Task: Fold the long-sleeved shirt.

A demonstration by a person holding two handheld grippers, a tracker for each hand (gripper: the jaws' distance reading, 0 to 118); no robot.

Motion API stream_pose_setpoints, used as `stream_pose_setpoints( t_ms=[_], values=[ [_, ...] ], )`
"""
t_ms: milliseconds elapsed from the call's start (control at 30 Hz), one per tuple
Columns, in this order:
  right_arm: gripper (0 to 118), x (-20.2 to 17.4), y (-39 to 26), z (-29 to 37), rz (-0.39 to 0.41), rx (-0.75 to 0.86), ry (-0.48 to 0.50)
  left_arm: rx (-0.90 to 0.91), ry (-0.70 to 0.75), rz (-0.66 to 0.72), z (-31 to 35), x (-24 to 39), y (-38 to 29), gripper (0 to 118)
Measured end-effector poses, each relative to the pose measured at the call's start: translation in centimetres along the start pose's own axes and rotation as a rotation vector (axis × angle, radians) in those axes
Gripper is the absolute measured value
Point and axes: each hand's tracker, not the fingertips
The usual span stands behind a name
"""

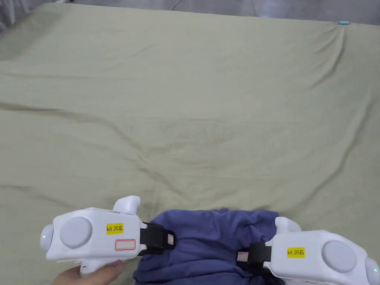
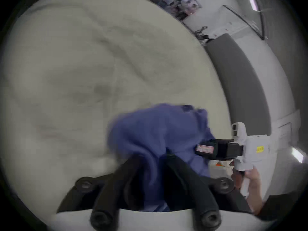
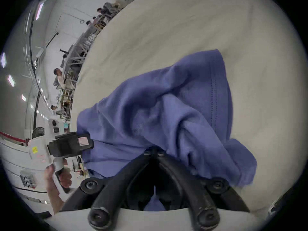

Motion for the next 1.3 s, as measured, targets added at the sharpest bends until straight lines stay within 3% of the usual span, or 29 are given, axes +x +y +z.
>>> stream_pose_setpoints(
  t_ms=[67, 167, 233, 367, 500, 600, 733, 867, 1000, 1033, 1067, 1100, 1133, 1167, 1233, 1300],
  values=[
    [0, -1.3, -0.1, 1.1, -0.013, 0.055, 0.000, -0.035, -0.024, 0.049, 0.6, 0.0, 0.5, 5],
    [0, -5.6, -0.7, 1.7, -0.049, 0.174, -0.140, 0.005, -0.042, 0.065, 4.4, -1.5, 1.7, 5],
    [0, -9.4, -1.4, 1.1, -0.043, 0.192, -0.167, 0.023, -0.048, 0.069, 7.3, -2.6, 2.5, 4],
    [0, -17.4, -2.8, -0.9, -0.001, 0.119, 0.070, 0.080, 0.138, 0.022, 15.4, -5.5, 3.3, 4],
    [0, -25.3, -4.8, -2.2, 0.173, 0.043, 0.139, 0.035, 0.334, 0.038, 23.3, -11.0, 4.0, 4],
    [0, -29.1, -6.5, -2.4, 0.254, -0.005, 0.216, 0.026, 0.540, 0.090, 28.8, -15.8, 4.7, 4],
    [0, -30.5, -7.7, -2.4, 0.294, -0.047, 0.265, -0.027, 0.680, 0.125, 33.6, -22.3, 5.6, 5],
    [0, -30.2, -7.3, -2.8, 0.338, -0.057, 0.233, -0.039, 0.706, 0.185, 34.9, -26.4, 6.0, 5],
    [0, -29.4, -6.3, -2.6, 0.322, -0.042, 0.210, -0.023, 0.719, 0.232, 34.1, -27.7, 5.5, 5],
    [0, -29.2, -6.2, -2.5, 0.320, -0.039, 0.209, -0.006, 0.730, 0.238, 34.0, -27.7, 5.4, 9],
    [0, -29.1, -6.0, -2.2, 0.319, -0.034, 0.205, 0.045, 0.817, 0.218, 34.1, -27.3, 5.2, 25],
    [0, -28.9, -5.9, -2.0, 0.323, -0.028, 0.199, 0.078, 0.864, 0.204, 34.5, -27.2, 5.1, 71],
    [0, -28.8, -5.8, -1.7, 0.328, -0.019, 0.193, 0.117, 0.913, 0.183, 35.0, -26.8, 4.9, 101],
    [0, -28.7, -5.7, -1.3, 0.332, -0.008, 0.184, 0.167, 0.969, 0.195, 35.8, -26.2, 4.7, 112],
    [0, -28.4, -5.5, -0.5, 0.337, 0.013, 0.169, 0.248, 1.023, 0.212, 37.4, -25.0, 4.8, 113],
    [0, -28.3, -5.2, 0.4, 0.343, 0.031, 0.101, 0.335, 0.973, 0.200, 38.8, -23.1, 4.5, 113]
  ],
)
